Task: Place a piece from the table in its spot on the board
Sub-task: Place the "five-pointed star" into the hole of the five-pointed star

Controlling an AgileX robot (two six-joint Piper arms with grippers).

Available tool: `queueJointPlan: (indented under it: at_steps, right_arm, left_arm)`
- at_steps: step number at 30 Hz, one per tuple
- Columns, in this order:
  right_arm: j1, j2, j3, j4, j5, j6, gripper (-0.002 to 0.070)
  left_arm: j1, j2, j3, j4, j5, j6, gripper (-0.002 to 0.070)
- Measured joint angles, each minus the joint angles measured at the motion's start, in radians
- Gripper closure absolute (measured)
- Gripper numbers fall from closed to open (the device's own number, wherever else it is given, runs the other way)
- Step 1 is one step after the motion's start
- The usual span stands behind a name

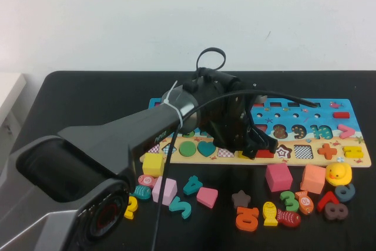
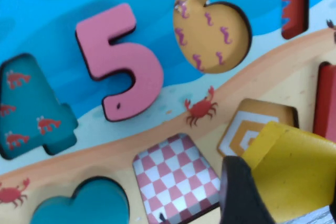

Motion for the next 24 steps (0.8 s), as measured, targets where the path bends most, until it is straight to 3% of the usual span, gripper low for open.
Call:
queueJointPlan:
  at_steps: [24]
  right_arm:
    - [0.000,0.000,0.000,0.000,0.000,-0.003,0.0658]
  left_arm:
    - [0.000,0.023,-0.002,0.007,-0.043,0.011,0.0361]
